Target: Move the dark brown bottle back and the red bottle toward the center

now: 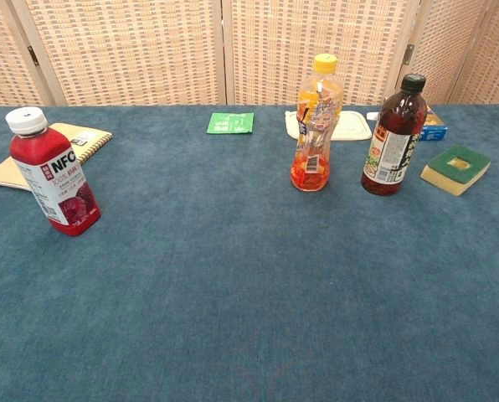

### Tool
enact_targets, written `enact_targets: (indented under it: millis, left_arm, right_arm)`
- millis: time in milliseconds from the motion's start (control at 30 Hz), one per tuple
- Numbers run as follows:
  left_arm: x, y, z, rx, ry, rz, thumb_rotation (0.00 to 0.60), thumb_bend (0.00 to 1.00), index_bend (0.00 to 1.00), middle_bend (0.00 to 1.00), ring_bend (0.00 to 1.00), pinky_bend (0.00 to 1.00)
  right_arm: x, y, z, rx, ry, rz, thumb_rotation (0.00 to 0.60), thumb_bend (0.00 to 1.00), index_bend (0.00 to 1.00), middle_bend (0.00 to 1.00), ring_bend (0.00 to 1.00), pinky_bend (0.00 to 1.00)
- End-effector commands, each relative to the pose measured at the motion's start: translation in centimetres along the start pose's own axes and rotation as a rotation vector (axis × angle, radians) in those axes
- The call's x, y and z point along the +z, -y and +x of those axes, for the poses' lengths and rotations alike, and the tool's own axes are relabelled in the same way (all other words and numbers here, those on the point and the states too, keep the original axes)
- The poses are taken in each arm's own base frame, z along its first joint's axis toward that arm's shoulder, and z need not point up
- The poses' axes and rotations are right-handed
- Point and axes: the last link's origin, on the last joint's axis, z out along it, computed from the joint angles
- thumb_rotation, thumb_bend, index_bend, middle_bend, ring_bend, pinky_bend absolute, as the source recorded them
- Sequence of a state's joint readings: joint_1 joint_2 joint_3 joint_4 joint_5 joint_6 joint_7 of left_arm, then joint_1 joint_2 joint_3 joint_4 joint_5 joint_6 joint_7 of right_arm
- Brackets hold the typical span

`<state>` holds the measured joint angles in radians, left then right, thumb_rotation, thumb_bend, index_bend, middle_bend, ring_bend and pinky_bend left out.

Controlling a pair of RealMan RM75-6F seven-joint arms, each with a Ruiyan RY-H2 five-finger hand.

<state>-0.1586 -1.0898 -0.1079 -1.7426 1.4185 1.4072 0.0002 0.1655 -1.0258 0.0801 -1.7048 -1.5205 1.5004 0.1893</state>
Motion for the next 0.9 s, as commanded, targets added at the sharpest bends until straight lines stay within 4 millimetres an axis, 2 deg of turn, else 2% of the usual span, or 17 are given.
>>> enact_targets:
  millis: [33,133,367,600,900]
  left_arm:
    - [0.5,-0.5,-0.2,-0.023,0.008,0.004,0.600,0.11,0.31,0.45,0.44,0.62]
    - [1.2,-0.8,-0.5,-0.028,0.023,0.017,0.600,0.11,0.29,0.45,0.42,0.61]
    - [3.2,-1.7,-1.7,-0.101,0.084,0.049,0.600,0.11,0.25,0.34,0.35,0.60]
    - [4.6,-2.8,-2.7,-0.220,0.156,0.044,0.600,0.10,0.20,0.19,0.23,0.51]
    - [6.8,-3.1,-3.9,-0.274,0.208,0.076,0.600,0.10,0.13,0.13,0.14,0.44]
  right_arm:
    - [-0.7,-0.6,-0.1,-0.009,0.007,-0.026,0.600,0.00,0.09,0.14,0.09,0.31]
    - [-1.2,-0.9,-0.2,-0.001,0.004,-0.033,0.600,0.00,0.09,0.14,0.09,0.31]
    - [-1.8,-0.8,-0.2,0.015,-0.026,-0.010,0.600,0.00,0.10,0.15,0.09,0.31]
    - [-2.5,-0.9,0.1,0.045,-0.036,0.009,0.600,0.00,0.10,0.16,0.09,0.31]
    - [-3.2,-1.0,0.4,0.063,-0.044,0.032,0.600,0.00,0.11,0.16,0.09,0.31]
